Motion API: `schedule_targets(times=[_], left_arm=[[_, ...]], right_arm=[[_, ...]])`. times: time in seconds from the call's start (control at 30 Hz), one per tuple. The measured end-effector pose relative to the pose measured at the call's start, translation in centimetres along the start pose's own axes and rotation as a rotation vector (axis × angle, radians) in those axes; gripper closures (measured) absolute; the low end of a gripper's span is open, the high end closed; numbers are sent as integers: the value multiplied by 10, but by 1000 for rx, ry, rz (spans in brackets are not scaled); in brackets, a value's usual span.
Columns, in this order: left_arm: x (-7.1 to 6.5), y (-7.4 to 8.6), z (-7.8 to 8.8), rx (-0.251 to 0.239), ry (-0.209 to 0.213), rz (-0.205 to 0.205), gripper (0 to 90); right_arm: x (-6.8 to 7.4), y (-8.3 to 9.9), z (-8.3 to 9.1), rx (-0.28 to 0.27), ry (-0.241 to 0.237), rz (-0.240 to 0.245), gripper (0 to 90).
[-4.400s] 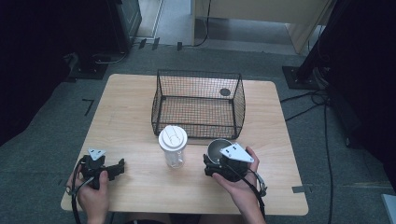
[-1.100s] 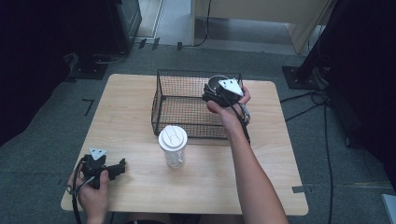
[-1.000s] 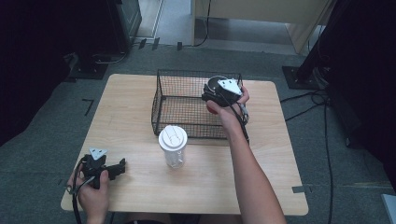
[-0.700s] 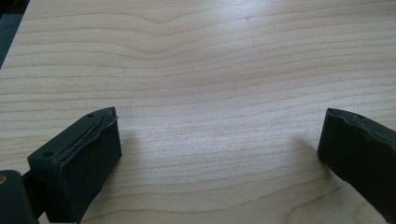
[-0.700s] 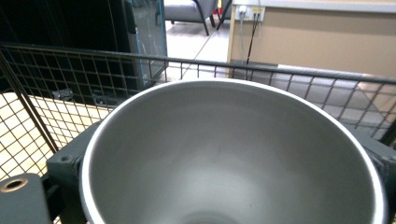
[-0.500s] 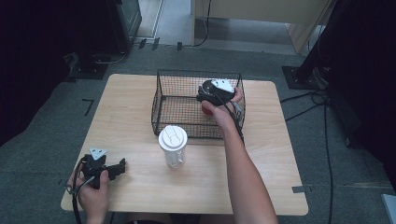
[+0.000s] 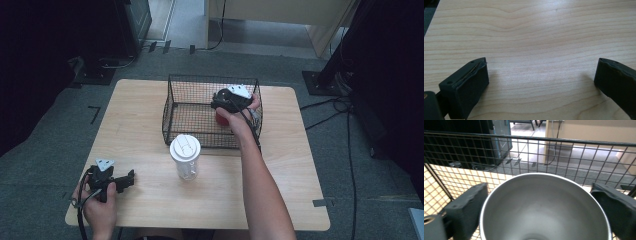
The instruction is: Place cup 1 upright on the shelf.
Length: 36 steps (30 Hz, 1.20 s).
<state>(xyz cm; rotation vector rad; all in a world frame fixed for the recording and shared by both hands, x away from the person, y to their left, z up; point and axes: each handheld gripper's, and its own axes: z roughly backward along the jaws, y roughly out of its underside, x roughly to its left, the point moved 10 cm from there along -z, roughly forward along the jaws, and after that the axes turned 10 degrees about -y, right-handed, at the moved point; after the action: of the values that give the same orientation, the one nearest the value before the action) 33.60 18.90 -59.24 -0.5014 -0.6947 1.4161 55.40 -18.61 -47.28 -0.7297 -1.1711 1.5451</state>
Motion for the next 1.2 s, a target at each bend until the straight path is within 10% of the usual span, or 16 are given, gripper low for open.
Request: schedule_targets(times=[1.2], left_arm=[[0, 0, 0, 0, 0, 0, 0]], right_arm=[[13, -42, 50, -113, -27, 20, 0]])
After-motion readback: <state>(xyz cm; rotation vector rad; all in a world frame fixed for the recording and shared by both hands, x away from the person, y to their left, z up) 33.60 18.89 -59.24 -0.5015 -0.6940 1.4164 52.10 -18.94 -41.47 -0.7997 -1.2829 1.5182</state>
